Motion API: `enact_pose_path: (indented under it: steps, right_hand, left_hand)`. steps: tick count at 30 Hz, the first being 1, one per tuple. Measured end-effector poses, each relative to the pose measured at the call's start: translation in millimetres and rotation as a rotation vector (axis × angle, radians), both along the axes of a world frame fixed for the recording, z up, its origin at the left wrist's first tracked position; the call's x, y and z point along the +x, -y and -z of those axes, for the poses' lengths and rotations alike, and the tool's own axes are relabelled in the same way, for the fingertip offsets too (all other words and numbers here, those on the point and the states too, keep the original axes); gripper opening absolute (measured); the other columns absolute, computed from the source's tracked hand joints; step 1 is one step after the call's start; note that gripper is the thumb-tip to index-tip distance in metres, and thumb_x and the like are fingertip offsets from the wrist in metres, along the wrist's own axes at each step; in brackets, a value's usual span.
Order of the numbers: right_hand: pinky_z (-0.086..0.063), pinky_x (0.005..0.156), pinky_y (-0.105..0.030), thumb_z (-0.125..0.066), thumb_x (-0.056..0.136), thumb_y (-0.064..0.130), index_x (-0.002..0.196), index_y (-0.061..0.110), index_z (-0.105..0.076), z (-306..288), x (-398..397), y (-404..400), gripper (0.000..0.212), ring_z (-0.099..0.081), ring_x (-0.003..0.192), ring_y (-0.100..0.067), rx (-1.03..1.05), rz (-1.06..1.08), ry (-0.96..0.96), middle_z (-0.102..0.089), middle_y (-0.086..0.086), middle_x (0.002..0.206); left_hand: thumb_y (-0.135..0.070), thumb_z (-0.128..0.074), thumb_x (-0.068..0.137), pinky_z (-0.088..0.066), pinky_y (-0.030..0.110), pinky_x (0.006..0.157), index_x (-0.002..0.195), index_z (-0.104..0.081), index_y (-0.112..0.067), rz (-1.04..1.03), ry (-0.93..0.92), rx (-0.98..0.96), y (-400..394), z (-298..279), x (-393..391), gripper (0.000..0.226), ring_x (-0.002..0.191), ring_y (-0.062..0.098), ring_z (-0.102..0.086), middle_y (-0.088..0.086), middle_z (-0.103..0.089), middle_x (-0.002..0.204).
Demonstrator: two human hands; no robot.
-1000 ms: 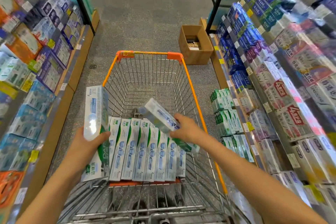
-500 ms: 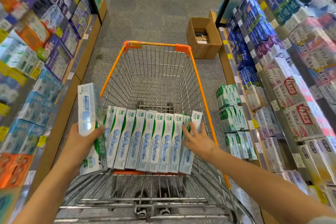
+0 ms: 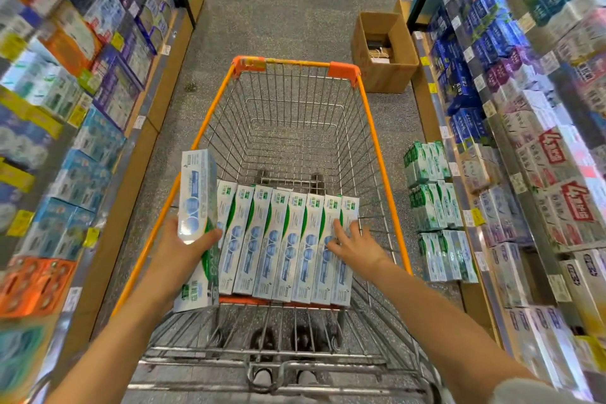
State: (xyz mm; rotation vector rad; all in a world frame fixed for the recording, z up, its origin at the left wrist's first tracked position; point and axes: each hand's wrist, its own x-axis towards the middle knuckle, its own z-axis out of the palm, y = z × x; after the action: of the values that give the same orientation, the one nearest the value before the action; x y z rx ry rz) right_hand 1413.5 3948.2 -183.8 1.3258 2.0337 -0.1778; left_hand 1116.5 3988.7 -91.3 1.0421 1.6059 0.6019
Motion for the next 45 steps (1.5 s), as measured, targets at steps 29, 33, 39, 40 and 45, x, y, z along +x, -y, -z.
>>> enact_pose_path:
  steps: [29,33,39,40,45]
  right_hand:
    - [-0.031,0.100,-0.063,-0.047,0.094,0.003,0.143,0.016,-0.031,-102.2,-195.5,-136.4,0.053,-0.029,0.134,-0.036,-0.041,-0.387,-0.164,-0.035,-0.015,0.142]
    - [-0.023,0.104,-0.067,-0.046,0.097,0.008,0.147,0.017,-0.024,-64.3,-222.6,-127.9,0.055,-0.018,0.139,-0.035,-0.025,-0.599,-0.142,-0.020,-0.019,0.150]
    - [-0.030,0.104,-0.054,-0.046,0.097,0.019,0.146,0.014,-0.023,-29.4,-244.5,-113.6,0.054,-0.025,0.135,-0.034,0.071,-0.652,-0.188,-0.024,-0.020,0.147]
    - [-0.031,0.104,-0.052,-0.048,0.096,0.020,0.145,0.012,-0.024,-25.6,-242.9,-113.2,0.055,-0.029,0.133,-0.033,0.106,-0.656,-0.205,-0.029,-0.018,0.144]
    - [-0.038,0.100,-0.039,-0.046,0.096,0.021,0.137,0.010,-0.037,-4.7,-238.8,-112.4,0.043,-0.045,0.122,-0.027,0.172,-0.698,-0.261,-0.047,-0.009,0.135]
  left_hand:
    - [-0.016,-0.053,0.095,-0.036,0.023,0.075,0.130,-0.048,-0.013,-0.083,-0.167,0.195,-27.8,-31.4,-80.8,0.036,0.084,0.007,-0.050,-0.005,-0.052,0.096]
    - [-0.014,-0.054,0.094,-0.041,0.022,0.070,0.120,-0.056,-0.016,-0.070,-0.138,0.199,-28.0,-22.3,-91.6,0.026,0.080,0.002,-0.051,-0.004,-0.055,0.094]
    - [-0.013,-0.055,0.093,-0.042,0.019,0.067,0.115,-0.060,-0.019,-0.062,-0.118,0.193,-30.9,-9.9,-98.2,0.023,0.083,0.011,-0.057,0.002,-0.062,0.097]
    - [-0.012,-0.055,0.093,-0.042,0.017,0.067,0.115,-0.060,-0.019,-0.056,-0.114,0.194,-31.3,-8.9,-97.2,0.023,0.084,0.011,-0.057,0.002,-0.063,0.098]
    - [-0.013,-0.054,0.094,-0.044,0.019,0.070,0.115,-0.059,-0.018,-0.002,-0.088,0.199,-31.2,-9.1,-90.4,0.022,0.088,0.009,-0.058,-0.004,-0.062,0.094]
